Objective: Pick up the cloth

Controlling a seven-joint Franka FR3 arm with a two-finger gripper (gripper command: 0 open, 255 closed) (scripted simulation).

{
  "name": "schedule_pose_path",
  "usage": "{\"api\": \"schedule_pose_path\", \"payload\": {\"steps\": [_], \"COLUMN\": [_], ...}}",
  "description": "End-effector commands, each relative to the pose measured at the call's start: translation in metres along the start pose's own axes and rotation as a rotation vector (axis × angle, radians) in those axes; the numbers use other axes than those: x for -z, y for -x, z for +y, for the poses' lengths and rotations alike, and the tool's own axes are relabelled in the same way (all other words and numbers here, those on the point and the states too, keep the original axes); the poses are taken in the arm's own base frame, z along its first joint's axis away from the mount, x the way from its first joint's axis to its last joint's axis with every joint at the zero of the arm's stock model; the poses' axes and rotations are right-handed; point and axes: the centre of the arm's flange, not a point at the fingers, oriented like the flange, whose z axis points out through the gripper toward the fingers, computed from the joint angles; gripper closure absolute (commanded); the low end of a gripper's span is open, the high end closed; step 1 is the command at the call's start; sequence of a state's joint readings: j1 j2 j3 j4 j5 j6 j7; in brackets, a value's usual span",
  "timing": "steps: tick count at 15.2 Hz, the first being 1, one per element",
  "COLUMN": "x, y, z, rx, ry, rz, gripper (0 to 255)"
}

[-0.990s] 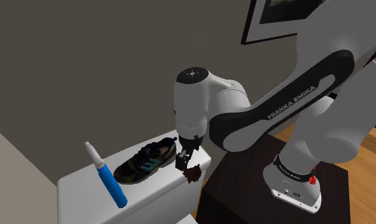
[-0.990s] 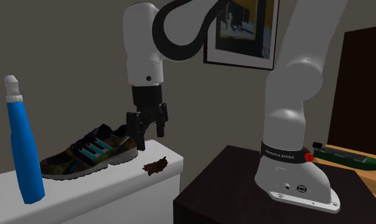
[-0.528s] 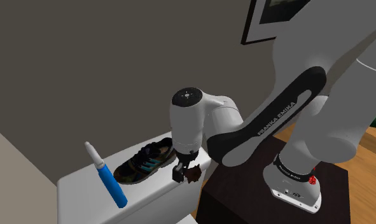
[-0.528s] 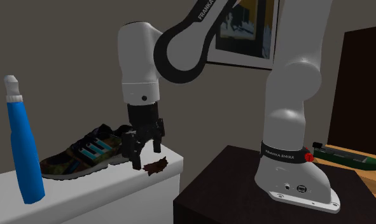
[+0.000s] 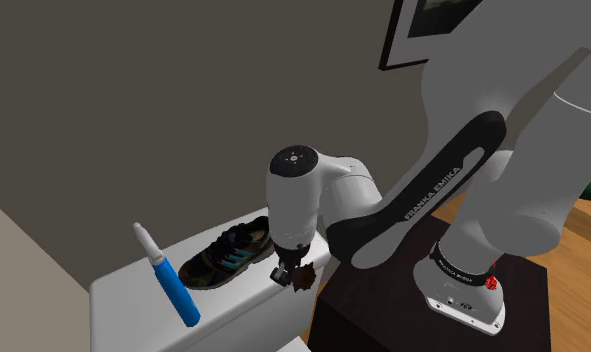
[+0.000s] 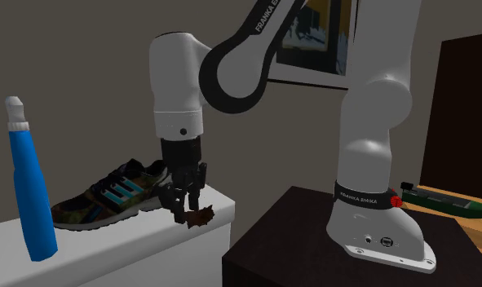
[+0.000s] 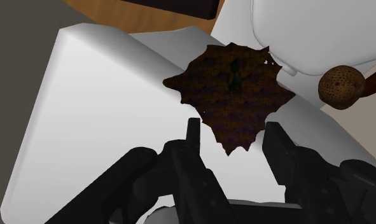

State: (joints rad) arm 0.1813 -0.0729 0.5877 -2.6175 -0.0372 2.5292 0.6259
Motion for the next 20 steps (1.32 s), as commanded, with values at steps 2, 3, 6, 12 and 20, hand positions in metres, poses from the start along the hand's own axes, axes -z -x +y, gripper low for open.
{"api": "schedule_pose_path", "payload": {"steps": [2,3,6,12,20], "x": [-0.004,-0.005,0.001,0.032,0.074], "y": [-0.001,-0.002,-0.002,-0.002,-0.003], "z": [0.006,0.006,0.008,0.011,0.013], "rx": [-0.013,-0.013,-0.013,-0.013,-0.013], "ry": [0.006,0.006,0.006,0.006,0.006], "rz": [-0.014,-0.014,-0.014,-0.014,-0.014], "gripper": [255,255,255,255,255]}}
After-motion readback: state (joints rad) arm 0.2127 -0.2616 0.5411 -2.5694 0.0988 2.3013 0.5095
